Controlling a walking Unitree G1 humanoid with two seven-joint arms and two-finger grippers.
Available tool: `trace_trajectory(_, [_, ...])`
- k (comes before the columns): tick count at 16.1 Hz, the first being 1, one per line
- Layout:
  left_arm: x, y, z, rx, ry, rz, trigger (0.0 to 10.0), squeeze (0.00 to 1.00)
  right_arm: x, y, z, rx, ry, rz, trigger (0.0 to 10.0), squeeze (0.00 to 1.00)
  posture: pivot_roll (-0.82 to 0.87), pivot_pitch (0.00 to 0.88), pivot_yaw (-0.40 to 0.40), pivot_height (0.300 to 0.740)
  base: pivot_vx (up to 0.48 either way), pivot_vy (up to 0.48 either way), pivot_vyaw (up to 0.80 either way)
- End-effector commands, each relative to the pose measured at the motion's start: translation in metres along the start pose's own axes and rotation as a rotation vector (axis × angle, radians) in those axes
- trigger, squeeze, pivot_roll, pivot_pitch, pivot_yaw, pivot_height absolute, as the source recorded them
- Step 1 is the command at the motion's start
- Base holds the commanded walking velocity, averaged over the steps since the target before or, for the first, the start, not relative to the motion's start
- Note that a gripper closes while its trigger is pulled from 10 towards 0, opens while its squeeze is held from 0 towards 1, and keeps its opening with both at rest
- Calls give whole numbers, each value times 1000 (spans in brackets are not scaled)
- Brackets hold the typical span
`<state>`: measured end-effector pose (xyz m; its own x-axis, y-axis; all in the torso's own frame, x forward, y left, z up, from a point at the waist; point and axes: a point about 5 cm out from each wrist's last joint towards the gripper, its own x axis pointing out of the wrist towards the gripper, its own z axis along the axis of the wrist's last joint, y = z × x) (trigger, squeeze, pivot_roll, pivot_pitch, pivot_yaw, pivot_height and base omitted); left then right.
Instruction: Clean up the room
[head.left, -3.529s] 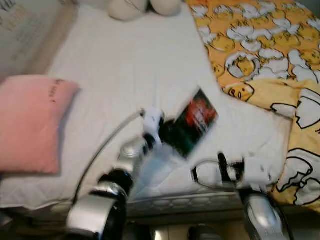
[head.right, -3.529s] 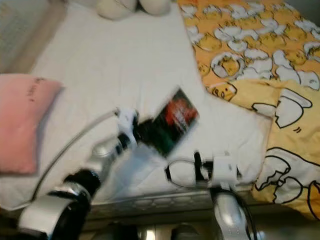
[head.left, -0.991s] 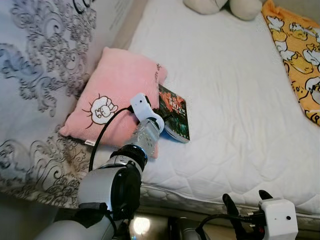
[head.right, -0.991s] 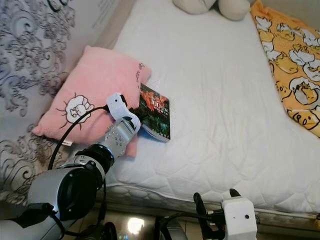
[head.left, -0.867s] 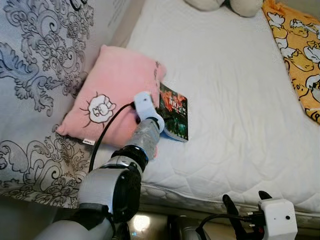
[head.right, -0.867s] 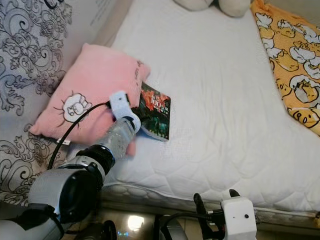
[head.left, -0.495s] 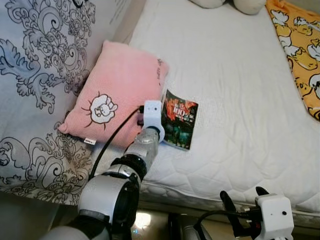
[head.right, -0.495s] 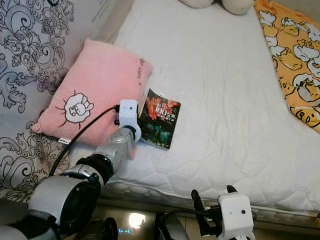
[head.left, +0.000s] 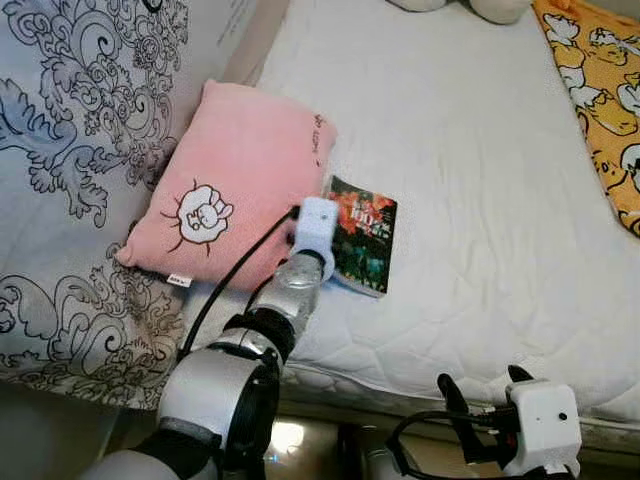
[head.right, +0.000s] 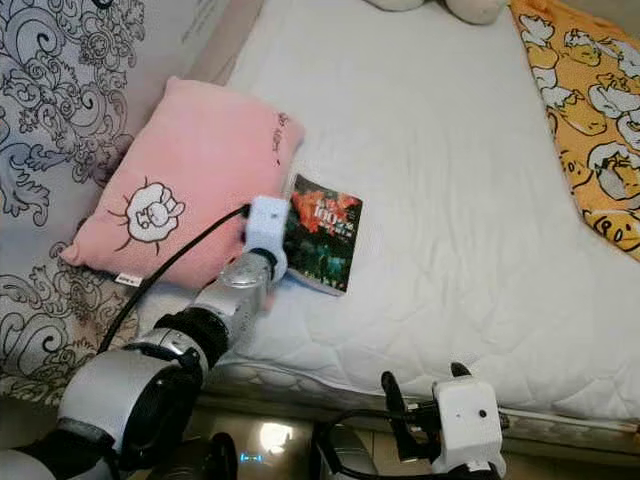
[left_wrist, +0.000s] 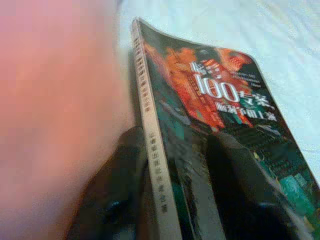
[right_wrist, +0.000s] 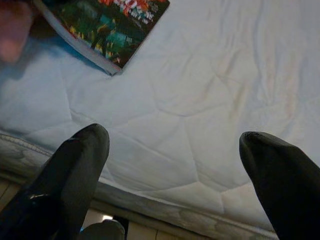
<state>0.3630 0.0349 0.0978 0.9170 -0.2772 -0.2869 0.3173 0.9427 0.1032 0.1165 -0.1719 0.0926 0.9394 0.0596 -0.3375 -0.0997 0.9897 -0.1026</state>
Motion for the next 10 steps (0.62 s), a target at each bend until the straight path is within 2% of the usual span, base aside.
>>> trace_trajectory(1, [2,-15,17,75,-56,-54,10000,1000,2,-1,-6,-9,28,-15,10000,0,-316,175,-79,740,0,0,0])
trace_trajectory(3, [2,-2,14,147,-65,-56,10000,1000,16,2,-9,14,10,-12,10000,0,-263,133,-62,740,0,0,0])
trace_trajectory(5, [1,8,7,206,-32,-61,10000,1000,34,4,-6,24,-20,0,10000,0,-213,98,-53,740,0,0,0])
trace_trajectory(6, [1,10,5,200,-18,-63,10000,1000,38,4,-5,23,-27,2,10000,0,-207,94,-50,740,0,0,0])
trace_trajectory(7, [0,8,-2,98,25,-82,10000,1000,45,2,-3,15,-40,8,10000,0,-209,94,-56,740,0,0,0])
trace_trajectory(8, [-1,3,-5,53,42,-96,10000,1000,45,1,-3,11,-42,8,10000,0,-219,97,-60,740,0,0,0])
trace_trajectory(10, [-1,-2,-8,50,48,-101,10000,1000,44,-1,-3,3,-40,5,10000,0,-231,100,-63,740,0,0,0])
